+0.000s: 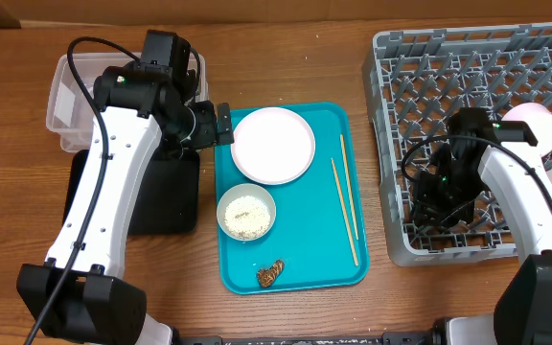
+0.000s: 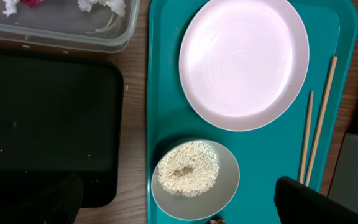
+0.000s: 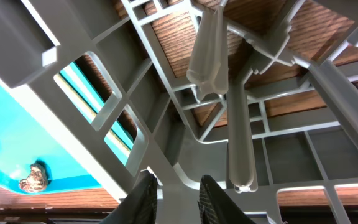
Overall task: Sort waste into correct bins and load items into the dishwasher
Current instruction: 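Reach left gripper to the white rice bowl and grasp its rim, then lift the rice bowl with left gripper and tip rice onto black tray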
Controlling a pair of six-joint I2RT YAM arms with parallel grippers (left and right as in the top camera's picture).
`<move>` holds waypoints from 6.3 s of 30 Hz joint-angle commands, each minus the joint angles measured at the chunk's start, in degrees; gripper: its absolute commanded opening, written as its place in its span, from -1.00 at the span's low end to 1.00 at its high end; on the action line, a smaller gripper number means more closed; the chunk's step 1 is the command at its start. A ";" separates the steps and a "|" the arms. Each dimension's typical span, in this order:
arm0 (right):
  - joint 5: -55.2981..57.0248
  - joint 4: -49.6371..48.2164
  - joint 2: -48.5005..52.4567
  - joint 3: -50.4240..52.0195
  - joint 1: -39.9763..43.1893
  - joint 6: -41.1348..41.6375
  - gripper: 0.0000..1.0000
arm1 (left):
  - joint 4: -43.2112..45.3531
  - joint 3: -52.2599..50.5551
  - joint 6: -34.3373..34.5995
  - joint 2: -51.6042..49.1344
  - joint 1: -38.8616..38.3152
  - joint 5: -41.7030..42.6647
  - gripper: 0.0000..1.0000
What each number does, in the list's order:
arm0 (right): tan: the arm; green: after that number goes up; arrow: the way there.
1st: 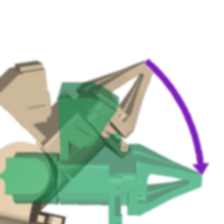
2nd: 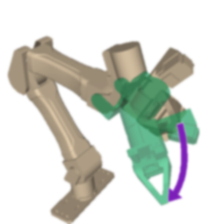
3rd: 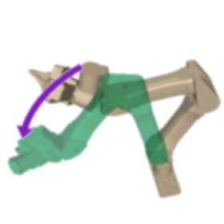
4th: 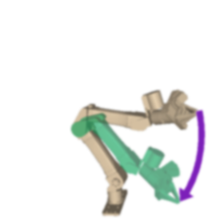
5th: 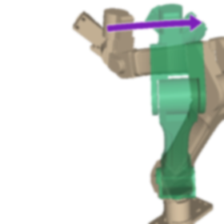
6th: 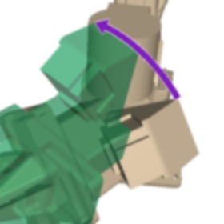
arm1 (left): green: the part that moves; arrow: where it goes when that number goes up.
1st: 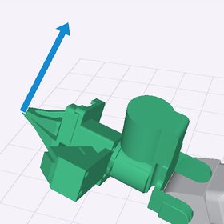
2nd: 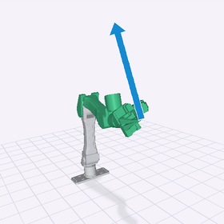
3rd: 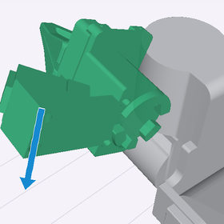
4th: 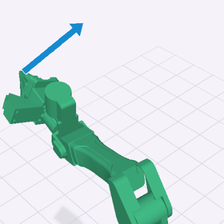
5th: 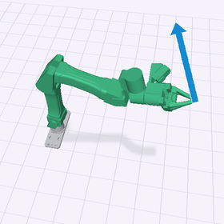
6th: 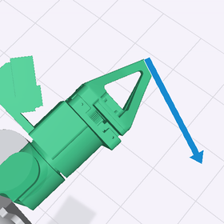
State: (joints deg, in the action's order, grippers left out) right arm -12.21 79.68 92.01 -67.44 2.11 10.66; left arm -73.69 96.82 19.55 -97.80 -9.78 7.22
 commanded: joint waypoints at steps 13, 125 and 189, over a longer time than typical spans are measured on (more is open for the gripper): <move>1.36 -1.49 -6.93 -21.59 -0.17 -2.10 -0.16 | 0.09 0.57 -1.46 0.68 -4.46 -0.46 1.00; 14.69 9.60 -9.92 -22.62 15.21 13.33 1.00 | 14.84 -28.11 -27.52 6.21 28.46 46.45 -0.92; 14.69 9.86 -9.92 -22.62 15.21 12.94 1.00 | 2.71 -35.43 -43.82 -4.24 39.19 82.77 -0.92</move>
State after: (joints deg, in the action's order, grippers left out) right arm 2.76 89.60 82.17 -89.58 17.21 23.94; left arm -68.77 61.10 -12.91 -104.53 32.32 89.19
